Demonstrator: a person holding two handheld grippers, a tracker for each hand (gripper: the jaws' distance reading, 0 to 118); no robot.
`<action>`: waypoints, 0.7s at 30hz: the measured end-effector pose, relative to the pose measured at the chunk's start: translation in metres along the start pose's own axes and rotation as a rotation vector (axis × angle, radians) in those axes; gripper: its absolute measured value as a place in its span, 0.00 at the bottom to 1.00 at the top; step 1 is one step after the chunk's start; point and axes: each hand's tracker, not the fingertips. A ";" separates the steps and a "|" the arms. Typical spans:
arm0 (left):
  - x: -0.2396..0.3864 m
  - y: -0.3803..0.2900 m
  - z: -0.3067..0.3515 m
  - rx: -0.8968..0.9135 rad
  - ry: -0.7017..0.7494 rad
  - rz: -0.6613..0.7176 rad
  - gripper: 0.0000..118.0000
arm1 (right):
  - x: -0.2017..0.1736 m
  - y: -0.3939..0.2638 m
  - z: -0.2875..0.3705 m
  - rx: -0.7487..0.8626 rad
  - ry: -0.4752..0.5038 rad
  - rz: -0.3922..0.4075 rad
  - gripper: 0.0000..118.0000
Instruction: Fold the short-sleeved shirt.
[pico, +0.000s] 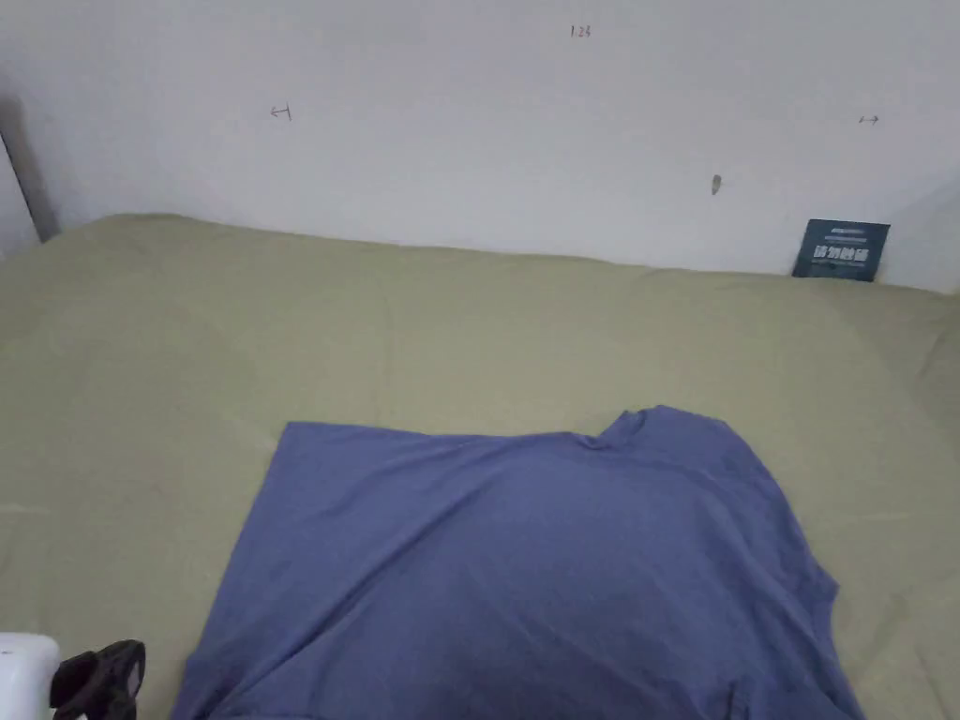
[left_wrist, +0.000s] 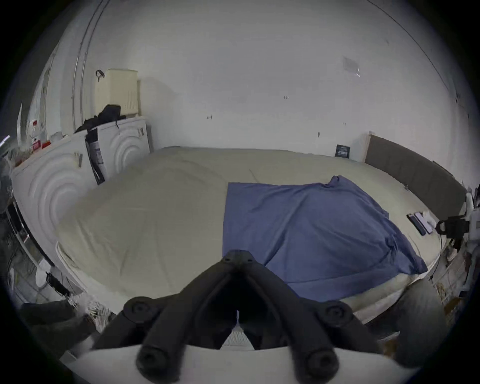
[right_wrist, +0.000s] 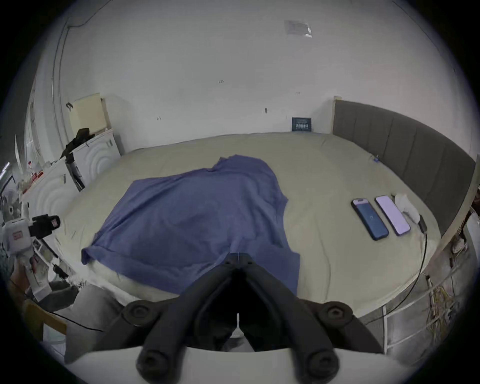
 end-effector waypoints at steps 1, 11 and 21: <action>-0.002 -0.002 -0.005 -0.031 0.007 0.007 0.03 | -0.001 -0.005 0.000 -0.003 0.001 -0.003 0.00; -0.009 -0.049 -0.081 -0.430 -0.106 0.013 0.89 | 0.006 -0.003 -0.002 -0.076 -0.018 0.000 0.00; 0.000 -0.055 -0.105 -0.433 -0.056 -0.072 0.10 | 0.030 -0.001 -0.039 -0.303 -0.067 -0.056 0.03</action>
